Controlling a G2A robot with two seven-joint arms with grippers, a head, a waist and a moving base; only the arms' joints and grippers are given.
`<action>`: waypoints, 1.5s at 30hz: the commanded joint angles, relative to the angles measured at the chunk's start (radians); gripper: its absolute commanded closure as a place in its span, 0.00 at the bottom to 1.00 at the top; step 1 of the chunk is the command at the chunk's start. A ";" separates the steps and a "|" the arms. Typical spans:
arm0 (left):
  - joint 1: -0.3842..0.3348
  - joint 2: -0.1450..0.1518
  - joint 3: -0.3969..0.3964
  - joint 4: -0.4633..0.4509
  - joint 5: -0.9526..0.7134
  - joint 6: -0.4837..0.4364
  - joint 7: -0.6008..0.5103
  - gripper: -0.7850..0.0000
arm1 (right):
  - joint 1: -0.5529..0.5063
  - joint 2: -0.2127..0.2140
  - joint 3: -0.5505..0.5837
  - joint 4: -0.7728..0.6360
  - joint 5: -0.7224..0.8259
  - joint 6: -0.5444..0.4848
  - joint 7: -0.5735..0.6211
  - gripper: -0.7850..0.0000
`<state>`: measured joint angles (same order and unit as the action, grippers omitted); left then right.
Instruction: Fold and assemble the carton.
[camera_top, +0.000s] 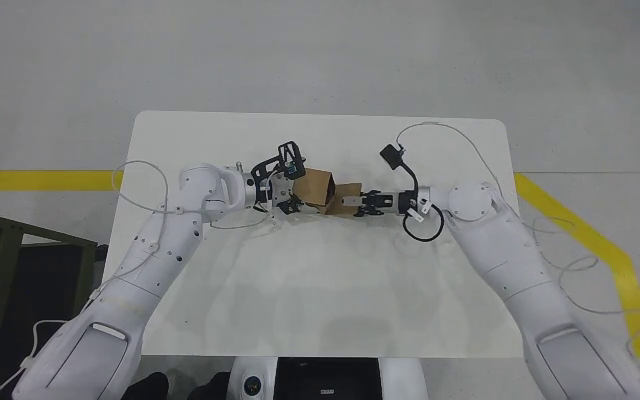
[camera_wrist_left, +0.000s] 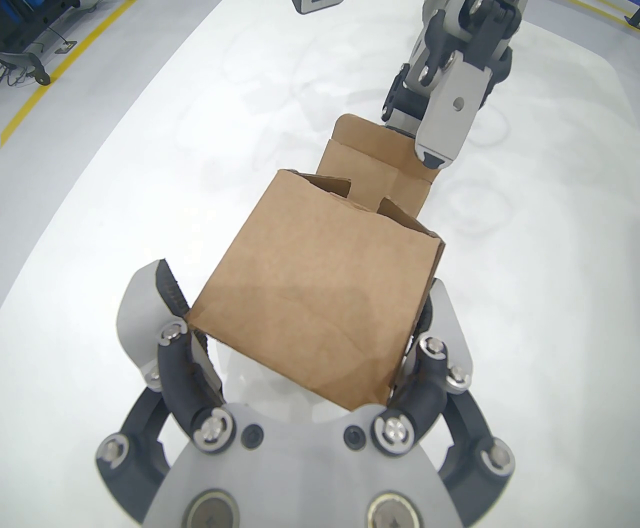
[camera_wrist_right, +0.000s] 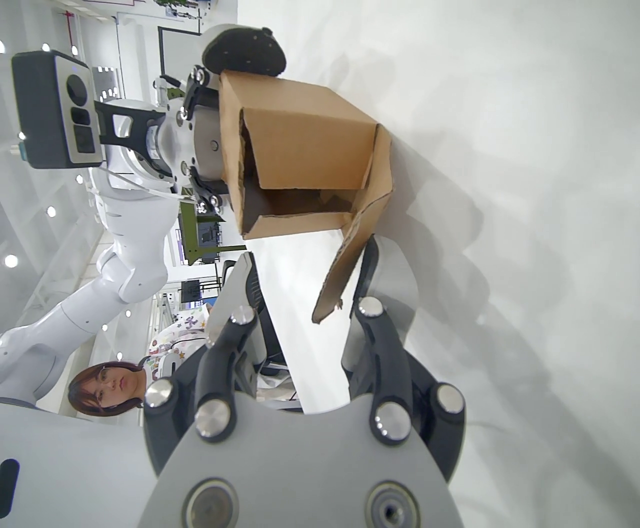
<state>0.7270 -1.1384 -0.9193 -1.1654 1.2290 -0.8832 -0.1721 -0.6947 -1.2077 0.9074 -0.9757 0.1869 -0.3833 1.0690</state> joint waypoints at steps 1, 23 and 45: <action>0.000 0.000 -0.001 0.000 0.001 0.000 0.000 0.00 | 0.004 -0.003 -0.005 -0.007 0.004 -0.004 0.001 0.54; 0.004 -0.001 -0.007 -0.003 0.005 -0.006 -0.008 0.00 | 0.041 -0.037 -0.042 0.015 0.077 -0.027 0.034 0.56; 0.008 -0.002 -0.008 -0.006 0.008 -0.012 -0.015 0.00 | 0.094 -0.086 -0.082 0.151 0.177 -0.062 0.071 0.69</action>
<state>0.7346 -1.1401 -0.9275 -1.1707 1.2360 -0.8947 -0.1865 -0.6040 -1.2924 0.8274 -0.8310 0.3669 -0.4471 1.1410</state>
